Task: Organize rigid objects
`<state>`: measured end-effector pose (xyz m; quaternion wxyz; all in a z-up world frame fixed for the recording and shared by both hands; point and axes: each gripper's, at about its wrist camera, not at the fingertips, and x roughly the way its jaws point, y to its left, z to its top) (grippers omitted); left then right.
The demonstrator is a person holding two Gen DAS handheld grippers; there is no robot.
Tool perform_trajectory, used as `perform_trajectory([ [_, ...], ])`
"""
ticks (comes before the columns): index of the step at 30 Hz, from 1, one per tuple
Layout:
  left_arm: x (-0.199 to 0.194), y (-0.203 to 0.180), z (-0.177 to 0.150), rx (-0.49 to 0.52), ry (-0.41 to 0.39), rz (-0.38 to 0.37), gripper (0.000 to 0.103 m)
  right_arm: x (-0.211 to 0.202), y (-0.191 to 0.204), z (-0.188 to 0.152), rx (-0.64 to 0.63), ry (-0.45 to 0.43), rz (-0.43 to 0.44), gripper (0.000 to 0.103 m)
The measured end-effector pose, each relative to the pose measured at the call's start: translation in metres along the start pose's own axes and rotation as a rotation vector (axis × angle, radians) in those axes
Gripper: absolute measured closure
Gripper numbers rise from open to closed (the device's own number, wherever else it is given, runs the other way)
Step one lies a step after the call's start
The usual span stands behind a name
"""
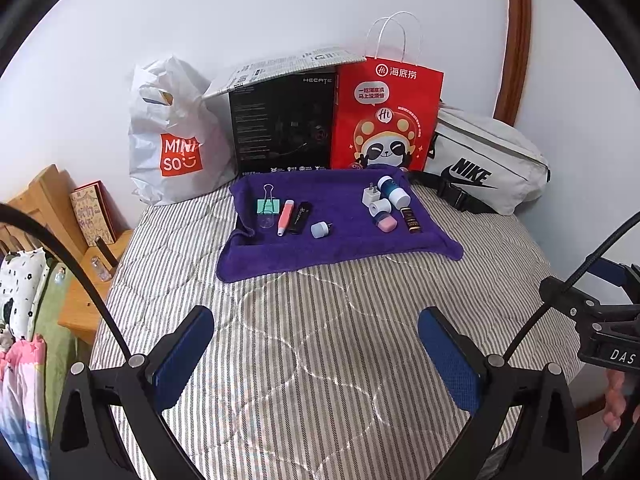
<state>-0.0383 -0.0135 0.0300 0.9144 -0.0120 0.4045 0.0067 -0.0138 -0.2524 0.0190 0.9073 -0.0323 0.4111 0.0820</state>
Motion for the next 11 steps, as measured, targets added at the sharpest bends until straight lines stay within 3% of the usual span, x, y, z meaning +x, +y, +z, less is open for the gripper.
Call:
perform_trajectory([
  [11,-0.0009,0.0025,0.0006,0.032,-0.005,-0.001,0.0,-0.0004,0.0003,-0.0004,-0.001,-0.002,-0.001,0.0],
])
